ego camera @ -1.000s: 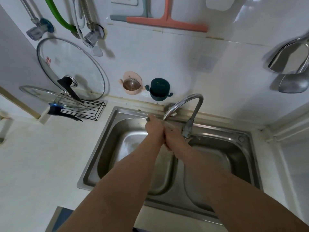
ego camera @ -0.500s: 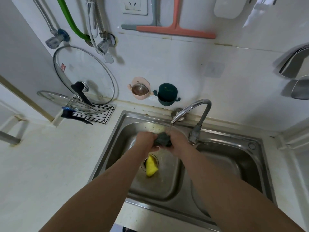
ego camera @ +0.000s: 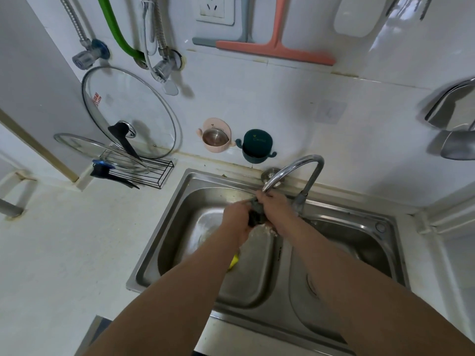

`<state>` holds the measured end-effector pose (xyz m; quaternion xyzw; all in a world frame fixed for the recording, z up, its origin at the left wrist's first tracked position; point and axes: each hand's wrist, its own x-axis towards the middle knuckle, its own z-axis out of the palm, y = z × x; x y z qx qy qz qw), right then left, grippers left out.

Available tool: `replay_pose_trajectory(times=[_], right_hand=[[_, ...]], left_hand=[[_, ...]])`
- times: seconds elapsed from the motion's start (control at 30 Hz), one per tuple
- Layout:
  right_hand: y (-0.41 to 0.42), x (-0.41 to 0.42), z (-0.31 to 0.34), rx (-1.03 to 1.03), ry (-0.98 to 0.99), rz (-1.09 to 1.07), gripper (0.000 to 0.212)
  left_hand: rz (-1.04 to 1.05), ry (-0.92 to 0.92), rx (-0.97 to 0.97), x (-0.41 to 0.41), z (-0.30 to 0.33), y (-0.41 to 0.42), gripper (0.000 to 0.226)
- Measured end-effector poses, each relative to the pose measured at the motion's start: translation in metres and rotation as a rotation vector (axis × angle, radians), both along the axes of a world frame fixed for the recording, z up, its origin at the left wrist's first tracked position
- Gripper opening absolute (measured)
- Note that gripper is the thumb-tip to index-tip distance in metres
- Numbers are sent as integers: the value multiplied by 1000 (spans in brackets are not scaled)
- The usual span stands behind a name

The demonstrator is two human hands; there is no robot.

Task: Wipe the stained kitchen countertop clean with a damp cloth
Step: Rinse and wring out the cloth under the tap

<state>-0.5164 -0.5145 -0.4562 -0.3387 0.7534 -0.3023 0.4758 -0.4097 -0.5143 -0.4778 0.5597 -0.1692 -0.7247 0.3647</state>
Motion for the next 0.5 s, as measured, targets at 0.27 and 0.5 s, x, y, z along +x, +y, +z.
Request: replay_pose_trajectory(times=[0.27, 0.5], right_hand=[[15, -30, 12, -9, -194, 142, 29], [17, -30, 10, -137, 328, 328, 29]], left_hand=[[-304, 231, -7, -11, 6, -5, 29], [-87, 215, -48, -28, 10, -6, 32]])
